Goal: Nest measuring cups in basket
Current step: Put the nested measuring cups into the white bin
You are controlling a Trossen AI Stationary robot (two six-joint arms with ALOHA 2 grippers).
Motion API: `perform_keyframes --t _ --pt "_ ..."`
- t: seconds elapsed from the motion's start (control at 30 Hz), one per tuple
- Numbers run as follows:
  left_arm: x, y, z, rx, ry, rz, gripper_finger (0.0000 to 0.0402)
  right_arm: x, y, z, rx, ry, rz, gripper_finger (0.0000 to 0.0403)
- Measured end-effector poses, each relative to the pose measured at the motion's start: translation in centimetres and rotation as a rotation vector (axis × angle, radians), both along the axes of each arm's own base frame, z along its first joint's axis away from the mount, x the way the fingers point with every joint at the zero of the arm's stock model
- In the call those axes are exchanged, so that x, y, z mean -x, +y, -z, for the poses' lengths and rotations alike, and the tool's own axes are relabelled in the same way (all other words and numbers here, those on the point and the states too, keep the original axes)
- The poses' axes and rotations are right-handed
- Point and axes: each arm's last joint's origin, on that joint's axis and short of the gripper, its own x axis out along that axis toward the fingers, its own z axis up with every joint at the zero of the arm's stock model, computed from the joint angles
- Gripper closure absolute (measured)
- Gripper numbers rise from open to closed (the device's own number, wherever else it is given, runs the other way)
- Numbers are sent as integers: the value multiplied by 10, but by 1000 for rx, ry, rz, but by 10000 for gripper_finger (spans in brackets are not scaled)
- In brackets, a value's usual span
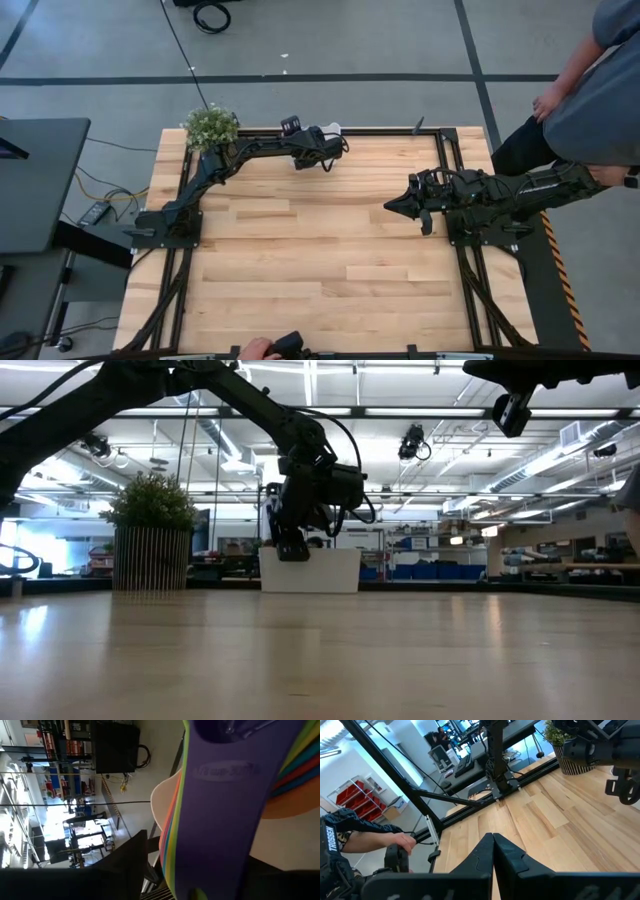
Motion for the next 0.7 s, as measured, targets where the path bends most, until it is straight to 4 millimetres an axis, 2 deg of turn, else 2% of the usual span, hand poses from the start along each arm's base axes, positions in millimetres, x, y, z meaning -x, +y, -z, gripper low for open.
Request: perform_keyframes --t 0.17,0.7 --pt "0 0 -1 -16 4 -1 214 0 0 0 0 0 0 389" --pt "1 -7 0 -20 23 -6 214 0 0 0 0 0 0 389"
